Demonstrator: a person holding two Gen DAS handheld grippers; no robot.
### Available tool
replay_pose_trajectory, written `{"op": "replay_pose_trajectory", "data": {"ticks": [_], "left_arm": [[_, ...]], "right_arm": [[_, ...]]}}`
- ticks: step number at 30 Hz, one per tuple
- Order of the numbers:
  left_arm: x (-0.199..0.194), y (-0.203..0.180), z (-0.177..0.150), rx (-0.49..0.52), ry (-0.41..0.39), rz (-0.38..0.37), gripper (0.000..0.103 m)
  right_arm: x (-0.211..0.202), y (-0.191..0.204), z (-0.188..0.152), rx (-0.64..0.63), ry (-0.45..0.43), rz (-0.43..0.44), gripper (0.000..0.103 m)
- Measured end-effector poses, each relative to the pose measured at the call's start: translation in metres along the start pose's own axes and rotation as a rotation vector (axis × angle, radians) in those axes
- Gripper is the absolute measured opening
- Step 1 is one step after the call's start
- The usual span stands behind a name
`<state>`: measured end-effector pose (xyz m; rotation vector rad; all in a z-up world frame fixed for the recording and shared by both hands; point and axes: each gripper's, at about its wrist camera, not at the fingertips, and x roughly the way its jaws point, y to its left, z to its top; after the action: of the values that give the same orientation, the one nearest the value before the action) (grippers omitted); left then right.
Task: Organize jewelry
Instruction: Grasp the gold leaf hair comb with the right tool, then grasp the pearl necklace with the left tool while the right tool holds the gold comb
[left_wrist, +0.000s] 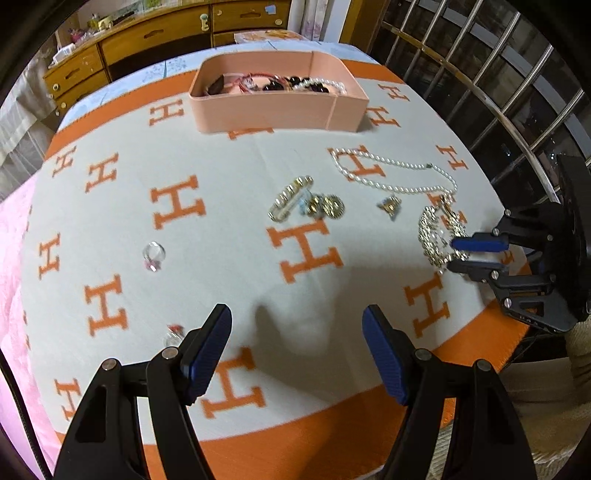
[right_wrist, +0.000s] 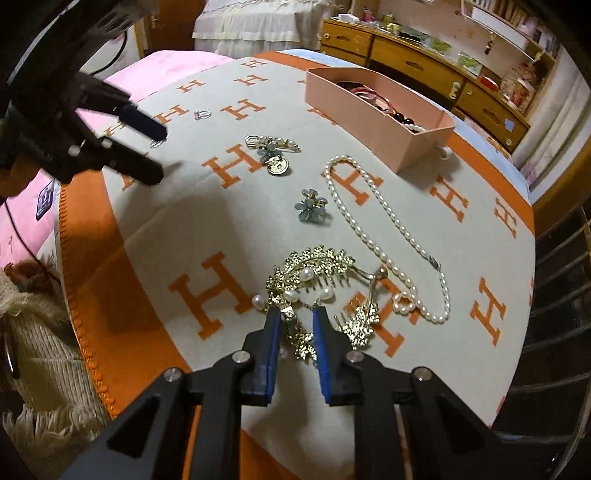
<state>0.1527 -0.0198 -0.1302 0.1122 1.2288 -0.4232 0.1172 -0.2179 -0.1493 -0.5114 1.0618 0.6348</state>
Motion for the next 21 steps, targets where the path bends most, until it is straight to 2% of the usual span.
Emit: {"op": "replay_pose_trajectory", "data": {"ticks": [6,8,11,15,21], "left_arm": [[-0.002,0.004,0.017,0.033,-0.023,0.027,0.071],[-0.001,0.002,0.022,0.049,-0.028,0.034,0.071],[0.002,-0.002,0.028,0.086,-0.032,0.052,0.071],[0.006,-0.014,0.035,0.154,-0.046,0.076,0.067],[0.012,-0.035,0.051,0.219,-0.05,0.059,0.062]], "right_arm": [[0.005,0.003,0.005,-0.019,0.022,0.016,0.017],[0.005,0.002,0.005,0.001,0.026,0.032,0.011],[0.001,0.002,0.003,0.049,0.019,0.034,0.009],[-0.016,-0.004,-0.004,0.154,-0.04,0.061,0.009],[-0.05,-0.024,-0.017,0.363,-0.168,0.107,0.009]]}}
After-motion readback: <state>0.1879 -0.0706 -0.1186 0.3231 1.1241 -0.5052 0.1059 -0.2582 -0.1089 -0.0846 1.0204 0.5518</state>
